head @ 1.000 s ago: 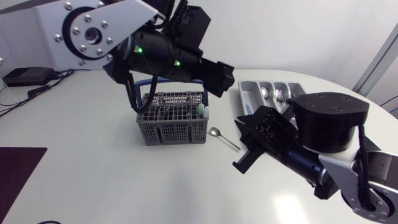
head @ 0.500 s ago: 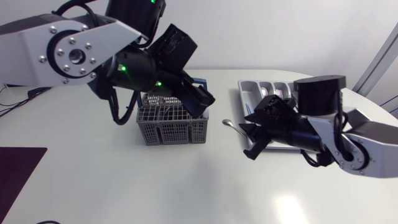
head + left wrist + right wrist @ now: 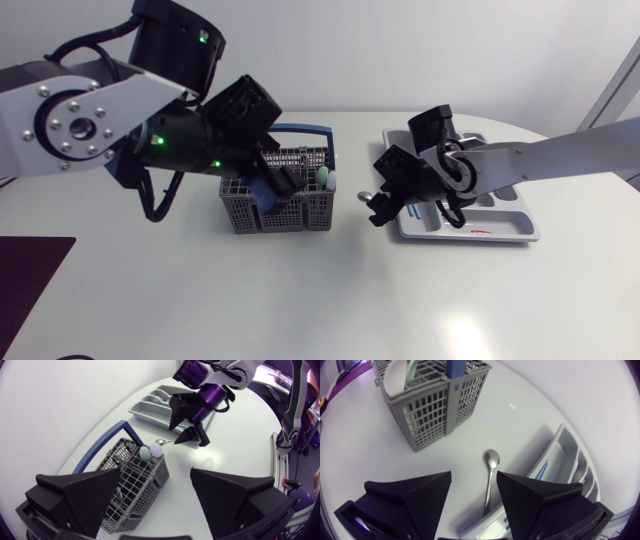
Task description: Unload the cutlery basket into the drawer organizer.
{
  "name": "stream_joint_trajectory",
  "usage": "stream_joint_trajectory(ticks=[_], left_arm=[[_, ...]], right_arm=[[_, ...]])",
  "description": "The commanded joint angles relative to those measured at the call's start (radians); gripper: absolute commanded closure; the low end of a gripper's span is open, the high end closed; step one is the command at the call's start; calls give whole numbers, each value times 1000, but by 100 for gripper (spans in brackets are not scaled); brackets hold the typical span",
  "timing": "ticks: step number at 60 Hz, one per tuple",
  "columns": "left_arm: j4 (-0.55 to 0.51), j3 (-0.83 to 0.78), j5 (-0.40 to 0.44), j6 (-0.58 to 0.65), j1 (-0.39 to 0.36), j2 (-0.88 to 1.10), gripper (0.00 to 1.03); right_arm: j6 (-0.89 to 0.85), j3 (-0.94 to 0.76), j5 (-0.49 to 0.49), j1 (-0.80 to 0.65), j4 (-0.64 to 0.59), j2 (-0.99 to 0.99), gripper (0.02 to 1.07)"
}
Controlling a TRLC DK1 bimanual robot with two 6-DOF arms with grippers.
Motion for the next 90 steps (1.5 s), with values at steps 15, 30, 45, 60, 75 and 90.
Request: stream_joint_trajectory(ticks=[15,30,45,60,75,90], left_arm=[[16,-68,2,66,25,-54,6],[30,-93,2,78,25,-64,6],[33,-109,2,92,25,-78,6],[33,-109,2,96,25,-90,6],[31,-111,2,95,21,-89,6],[30,-114,2,96,24,-104,6]], right_arm=[[-80,195,-46,-54,-161,162,32],[-123,286,-46,-75,-224,268,32],[-146,341,-45,-94,-269,317,33],[-183,390,21,-84,-311,339,33],[-218,487,87,-57,-402,375,41],[-234,582,109,-29,-508,415,41]])
